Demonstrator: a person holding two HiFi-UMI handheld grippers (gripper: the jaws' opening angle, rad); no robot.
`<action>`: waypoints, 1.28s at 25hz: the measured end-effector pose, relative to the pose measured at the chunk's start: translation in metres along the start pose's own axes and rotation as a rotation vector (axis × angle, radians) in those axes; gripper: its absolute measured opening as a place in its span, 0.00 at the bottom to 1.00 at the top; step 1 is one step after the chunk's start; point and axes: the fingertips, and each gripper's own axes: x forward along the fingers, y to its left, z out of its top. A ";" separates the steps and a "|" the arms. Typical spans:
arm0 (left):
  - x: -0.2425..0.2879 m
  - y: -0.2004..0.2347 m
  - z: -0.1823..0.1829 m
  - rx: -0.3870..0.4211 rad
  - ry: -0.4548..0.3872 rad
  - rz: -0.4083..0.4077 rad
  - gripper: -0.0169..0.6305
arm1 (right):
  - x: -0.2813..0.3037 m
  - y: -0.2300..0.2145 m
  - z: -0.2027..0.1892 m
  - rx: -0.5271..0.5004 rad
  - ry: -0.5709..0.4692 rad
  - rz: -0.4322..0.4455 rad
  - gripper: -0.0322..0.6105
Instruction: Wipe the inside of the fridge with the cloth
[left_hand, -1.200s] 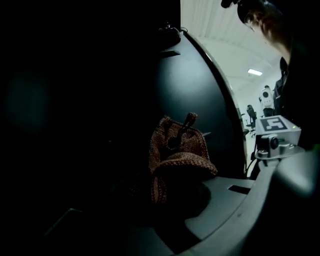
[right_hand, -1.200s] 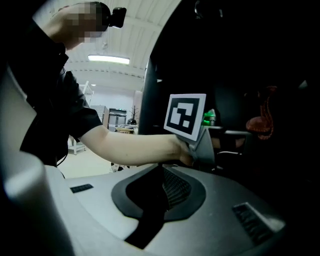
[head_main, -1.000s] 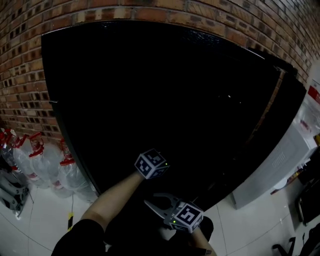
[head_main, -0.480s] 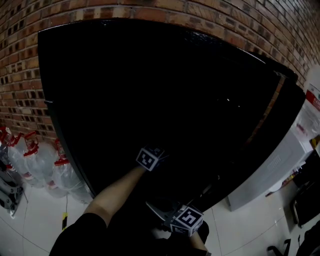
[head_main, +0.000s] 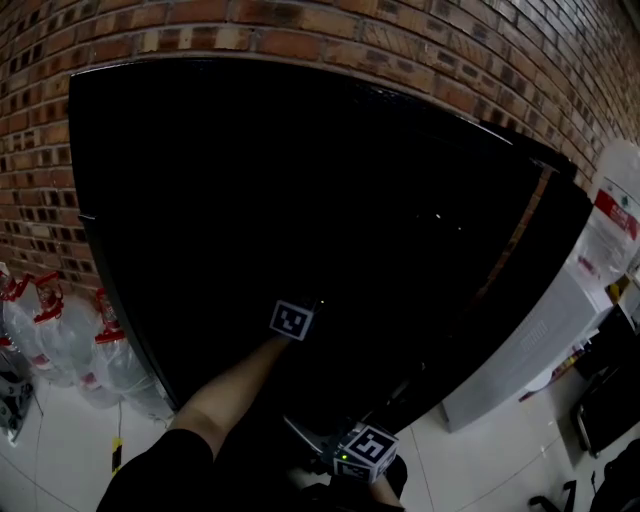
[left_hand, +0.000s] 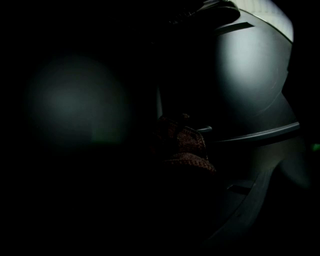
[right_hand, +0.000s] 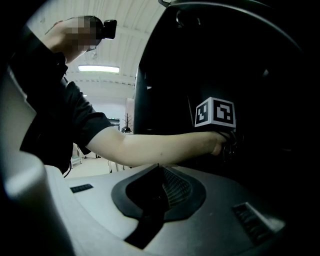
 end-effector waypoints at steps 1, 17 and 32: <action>0.000 0.000 0.001 0.002 -0.005 -0.002 0.11 | 0.000 0.000 0.000 0.003 -0.001 0.000 0.09; -0.101 -0.085 -0.019 0.136 0.224 -0.336 0.12 | -0.001 0.051 0.026 -0.077 -0.036 0.204 0.09; -0.133 -0.174 -0.053 0.510 0.394 -0.634 0.12 | -0.006 0.086 0.028 -0.160 -0.012 0.255 0.09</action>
